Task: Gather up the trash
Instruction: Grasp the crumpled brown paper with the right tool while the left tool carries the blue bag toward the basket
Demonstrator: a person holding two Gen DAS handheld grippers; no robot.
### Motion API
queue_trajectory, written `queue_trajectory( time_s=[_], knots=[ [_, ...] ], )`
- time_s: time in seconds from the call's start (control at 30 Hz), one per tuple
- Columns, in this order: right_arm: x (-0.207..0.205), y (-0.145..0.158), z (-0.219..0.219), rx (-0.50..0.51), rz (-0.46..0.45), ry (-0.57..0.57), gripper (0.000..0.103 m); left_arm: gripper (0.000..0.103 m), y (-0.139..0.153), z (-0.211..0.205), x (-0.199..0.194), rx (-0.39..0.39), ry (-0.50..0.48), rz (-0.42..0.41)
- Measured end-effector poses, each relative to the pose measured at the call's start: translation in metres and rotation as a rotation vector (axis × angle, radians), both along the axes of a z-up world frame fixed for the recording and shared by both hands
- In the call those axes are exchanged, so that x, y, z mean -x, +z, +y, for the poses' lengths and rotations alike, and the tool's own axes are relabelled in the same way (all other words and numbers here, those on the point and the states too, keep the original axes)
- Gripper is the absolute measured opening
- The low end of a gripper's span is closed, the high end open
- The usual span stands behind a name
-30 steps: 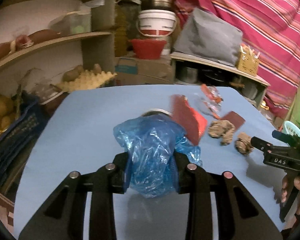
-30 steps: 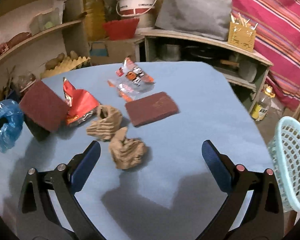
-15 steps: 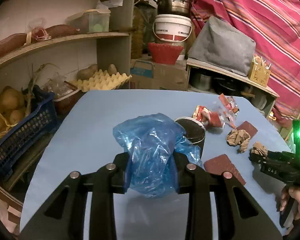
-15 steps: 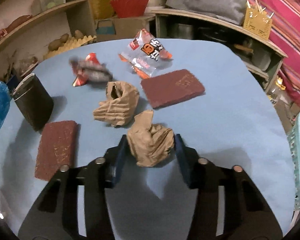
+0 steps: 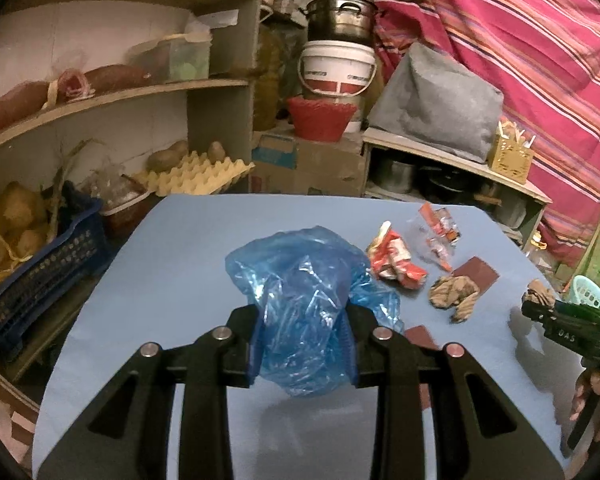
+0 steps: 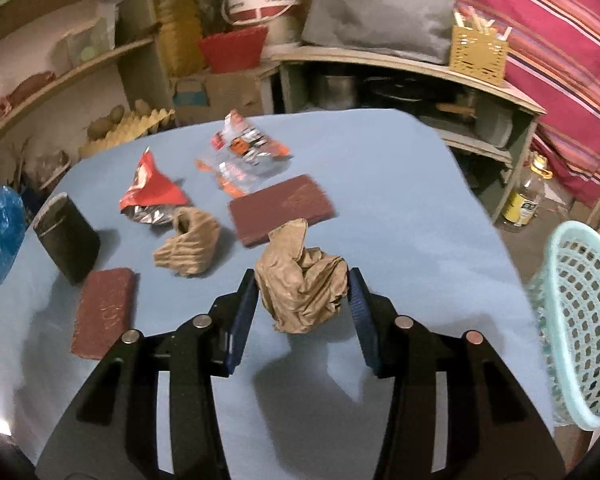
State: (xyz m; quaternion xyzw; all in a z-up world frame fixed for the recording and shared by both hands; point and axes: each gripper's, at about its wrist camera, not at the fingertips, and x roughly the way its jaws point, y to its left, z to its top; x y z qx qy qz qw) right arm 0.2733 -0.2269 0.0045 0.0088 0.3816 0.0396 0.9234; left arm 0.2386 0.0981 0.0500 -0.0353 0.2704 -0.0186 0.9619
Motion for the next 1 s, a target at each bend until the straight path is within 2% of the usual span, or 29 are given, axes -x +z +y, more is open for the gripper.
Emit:
queue_trajectory(
  time_s=[0.27, 0.53, 0.73, 0.83, 1.0],
  knots=[
    [0.016, 0.016, -0.058, -0.028, -0.031, -0.084, 0.046, 0.031, 0.010, -0.051, -0.003, -0.009, -0.064, -0.029],
    [0.035, 0.027, -0.114, -0.047, -0.048, -0.161, 0.046, 0.031, 0.008, -0.097, -0.008, 0.003, -0.111, -0.024],
    [0.052, 0.029, -0.160, -0.041, -0.051, -0.216, 0.046, 0.031, 0.010, -0.141, -0.006, -0.018, -0.164, -0.030],
    [0.062, 0.032, -0.185, -0.055, -0.058, -0.246, 0.046, 0.031, 0.009, -0.167, -0.007, -0.058, -0.197, -0.030],
    [0.074, 0.036, -0.222, -0.077, -0.069, -0.288, 0.046, 0.031, 0.005, -0.205, -0.014, -0.030, -0.244, -0.007]
  ],
)
